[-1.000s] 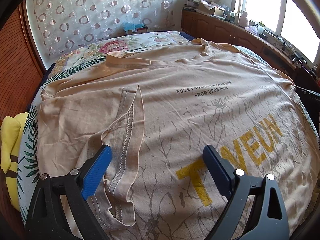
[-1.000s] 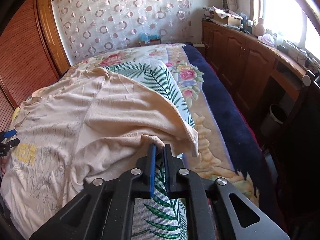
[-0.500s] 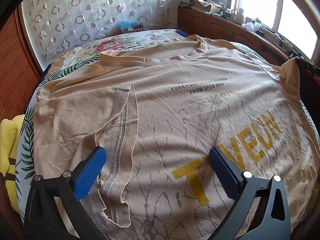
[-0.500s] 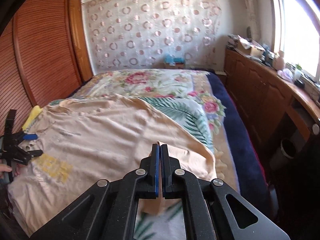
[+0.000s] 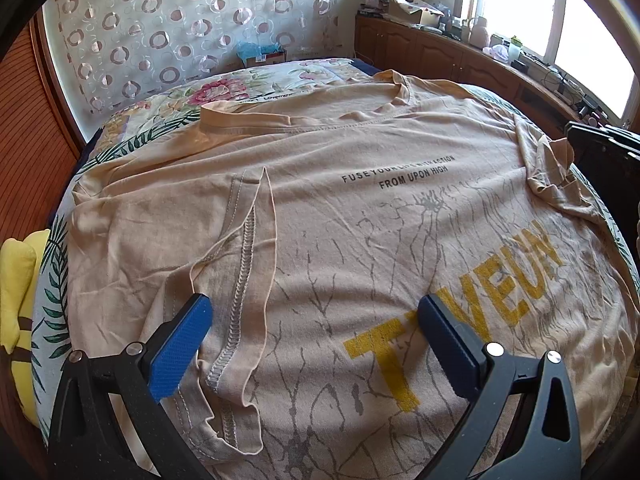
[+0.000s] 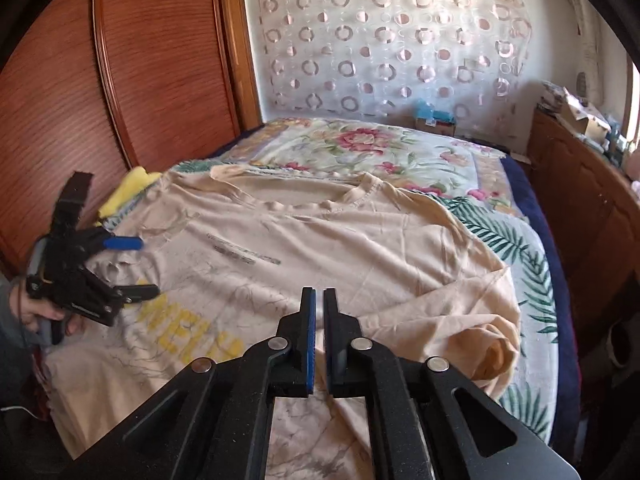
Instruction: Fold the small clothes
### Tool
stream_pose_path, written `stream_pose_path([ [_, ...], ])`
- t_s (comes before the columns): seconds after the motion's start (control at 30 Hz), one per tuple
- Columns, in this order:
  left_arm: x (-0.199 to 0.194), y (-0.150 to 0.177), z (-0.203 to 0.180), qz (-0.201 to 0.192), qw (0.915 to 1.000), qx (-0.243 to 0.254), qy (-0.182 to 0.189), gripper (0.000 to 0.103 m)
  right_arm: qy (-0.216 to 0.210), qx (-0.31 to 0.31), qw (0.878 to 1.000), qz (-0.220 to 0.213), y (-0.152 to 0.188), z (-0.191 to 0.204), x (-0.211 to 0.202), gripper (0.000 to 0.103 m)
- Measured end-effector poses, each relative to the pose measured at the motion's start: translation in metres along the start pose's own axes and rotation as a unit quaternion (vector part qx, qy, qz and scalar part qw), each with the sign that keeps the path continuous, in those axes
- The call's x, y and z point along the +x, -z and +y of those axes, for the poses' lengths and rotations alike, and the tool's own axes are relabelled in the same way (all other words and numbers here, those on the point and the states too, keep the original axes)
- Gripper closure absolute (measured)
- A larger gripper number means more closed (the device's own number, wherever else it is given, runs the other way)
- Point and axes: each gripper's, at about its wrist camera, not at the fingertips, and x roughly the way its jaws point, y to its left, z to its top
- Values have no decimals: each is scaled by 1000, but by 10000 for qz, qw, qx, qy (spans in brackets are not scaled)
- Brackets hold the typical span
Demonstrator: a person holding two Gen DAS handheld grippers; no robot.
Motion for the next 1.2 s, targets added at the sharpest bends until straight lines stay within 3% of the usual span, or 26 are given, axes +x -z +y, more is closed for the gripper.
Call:
stream_pose_path([
  [0.2, -16, 1, 4, -237, 9996, -154, 1, 0, 411, 296, 9987, -92, 0, -35, -13, 88],
  [0.27, -25, 2, 4, -330, 9993, -188, -11, 0, 513, 405, 9978, -52, 2, -47, -12, 78],
  [0.37, -38, 2, 2, -491, 9986, -173, 94, 0, 647, 449, 9969, 76, 8, -58, -3, 73],
  [0.6, -59, 2, -5, -759, 9968, -155, 185, 0, 336, 570, 9965, 508, 18, -53, 32, 73],
  [0.73, -61, 5, -8, -755, 9969, -131, 193, 0, 432, 452, 9953, 745, 20, -47, 54, 73],
  [0.8, -60, 7, -8, -738, 9971, -130, 157, 0, 428, 490, 9951, 747, 18, -50, 60, 84],
  [0.83, -61, 8, -7, -724, 9972, -144, 94, 0, 518, 506, 9947, 726, 16, -51, 61, 99],
  [1.03, -62, 14, 2, -751, 9967, -308, 46, 0, 291, 373, 9983, 354, -12, -43, 44, 100],
  [1.2, -64, 17, 7, -771, 9963, -381, 44, 0, -88, 131, 9993, 336, -45, -25, 48, 100],
])
